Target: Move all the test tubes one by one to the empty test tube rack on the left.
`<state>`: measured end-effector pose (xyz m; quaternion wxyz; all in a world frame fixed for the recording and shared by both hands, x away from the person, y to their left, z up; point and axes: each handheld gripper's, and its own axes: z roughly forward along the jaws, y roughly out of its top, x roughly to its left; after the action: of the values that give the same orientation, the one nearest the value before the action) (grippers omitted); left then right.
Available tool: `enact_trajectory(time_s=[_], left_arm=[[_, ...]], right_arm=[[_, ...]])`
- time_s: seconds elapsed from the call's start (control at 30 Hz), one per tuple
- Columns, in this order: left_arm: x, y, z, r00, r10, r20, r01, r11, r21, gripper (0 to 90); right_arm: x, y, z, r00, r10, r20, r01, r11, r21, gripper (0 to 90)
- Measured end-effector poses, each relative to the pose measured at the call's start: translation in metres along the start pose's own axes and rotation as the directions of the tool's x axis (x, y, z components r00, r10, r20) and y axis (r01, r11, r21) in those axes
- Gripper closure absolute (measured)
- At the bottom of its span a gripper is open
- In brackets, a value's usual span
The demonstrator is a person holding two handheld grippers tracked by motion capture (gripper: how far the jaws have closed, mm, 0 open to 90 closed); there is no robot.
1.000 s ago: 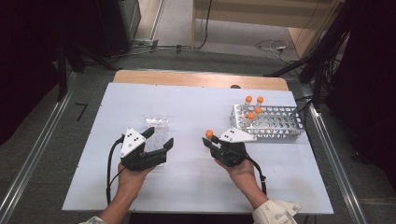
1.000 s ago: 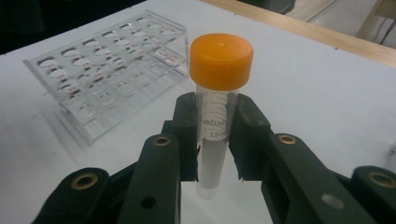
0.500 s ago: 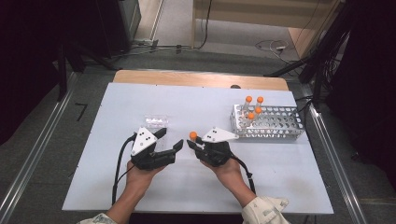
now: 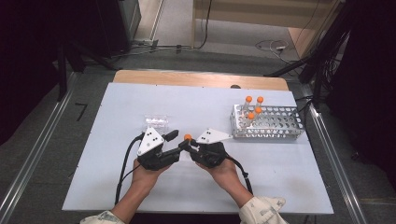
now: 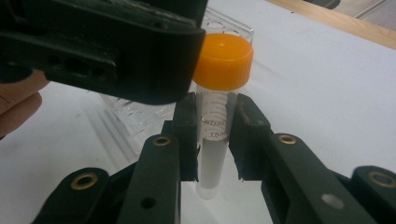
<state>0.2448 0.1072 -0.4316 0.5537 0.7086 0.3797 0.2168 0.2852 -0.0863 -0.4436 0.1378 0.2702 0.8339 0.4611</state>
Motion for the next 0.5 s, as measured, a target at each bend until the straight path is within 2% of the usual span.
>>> enact_trajectory(time_s=[0.3,0.4,0.5], left_arm=[[0.0008,0.0009,0.0036,0.9996,-0.015,0.025,0.014,0.9999,0.008,57.3],[0.0006,0.0006,0.0039,0.9989,-0.017,0.043,0.017,0.9998,0.014,65.0],[0.0002,0.0003,0.0039,0.9993,-0.012,0.037,0.011,0.9998,0.015,68.8]], right_arm=[[0.0065,0.0013,0.0025,0.9998,-0.011,-0.017,0.011,1.000,-0.002,71.5],[0.0079,0.0016,0.0033,0.9994,-0.024,-0.024,0.023,1.000,-0.008,71.6],[0.0080,0.0017,0.0033,0.9994,-0.024,-0.024,0.024,1.000,-0.007,71.5]])
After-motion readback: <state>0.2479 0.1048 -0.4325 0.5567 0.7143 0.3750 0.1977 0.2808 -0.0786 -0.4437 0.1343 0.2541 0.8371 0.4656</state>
